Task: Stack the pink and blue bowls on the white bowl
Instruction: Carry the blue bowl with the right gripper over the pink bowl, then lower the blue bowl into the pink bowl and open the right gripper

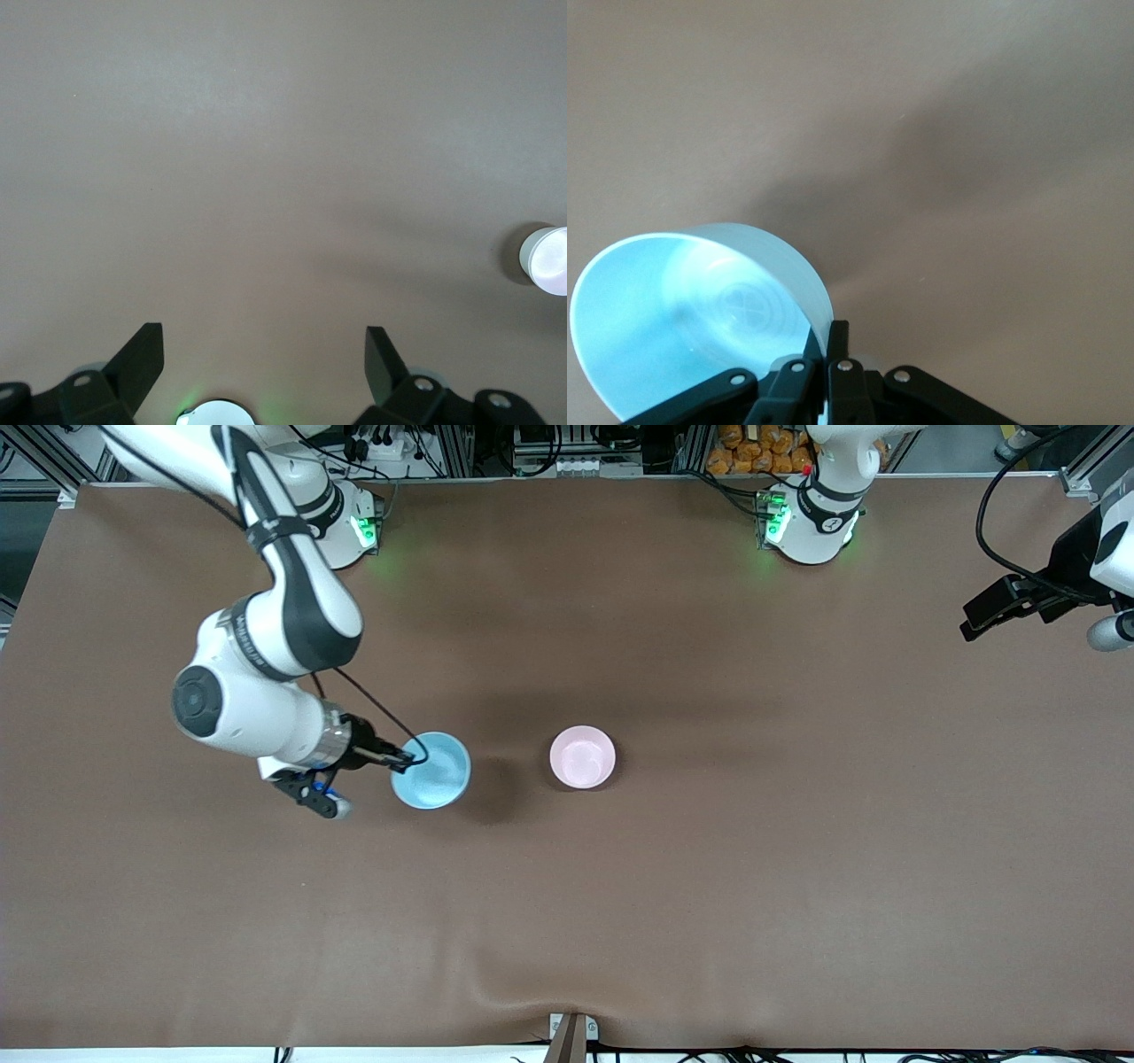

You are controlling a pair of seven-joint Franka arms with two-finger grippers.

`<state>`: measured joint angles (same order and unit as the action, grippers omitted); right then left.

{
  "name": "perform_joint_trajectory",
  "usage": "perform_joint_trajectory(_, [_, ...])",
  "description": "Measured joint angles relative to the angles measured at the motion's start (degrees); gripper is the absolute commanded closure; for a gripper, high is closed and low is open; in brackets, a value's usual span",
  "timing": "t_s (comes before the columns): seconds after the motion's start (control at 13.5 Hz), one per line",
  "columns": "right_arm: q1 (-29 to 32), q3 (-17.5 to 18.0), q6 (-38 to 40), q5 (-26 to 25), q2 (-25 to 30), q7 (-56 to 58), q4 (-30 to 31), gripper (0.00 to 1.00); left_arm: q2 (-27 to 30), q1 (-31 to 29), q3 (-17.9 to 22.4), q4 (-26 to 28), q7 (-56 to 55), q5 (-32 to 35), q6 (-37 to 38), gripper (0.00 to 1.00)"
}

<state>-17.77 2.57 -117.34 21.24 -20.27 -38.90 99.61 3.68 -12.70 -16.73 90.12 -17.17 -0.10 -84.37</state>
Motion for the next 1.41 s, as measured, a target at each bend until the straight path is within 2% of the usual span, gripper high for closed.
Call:
perform_joint_trajectory(0.3, [-7.1, 0.0, -2.3, 0.1, -3.5, -9.8, -3.2, 1.00, 0.0, 0.0, 0.0, 0.0, 0.0, 0.0, -0.4, 0.00])
perform_joint_trajectory(0.74, [-16.6, 0.0, -17.8, 0.1, -13.3, -21.6, -4.2, 1.00, 0.0, 0.0, 0.0, 0.0, 0.0, 0.0, -0.9, 0.00])
perform_joint_trajectory(1.41, [-21.0, -0.1, -17.8, 0.1, -15.1, -23.4, -4.6, 1.00, 0.0, 0.0, 0.0, 0.0, 0.0, 0.0, -1.2, 0.00])
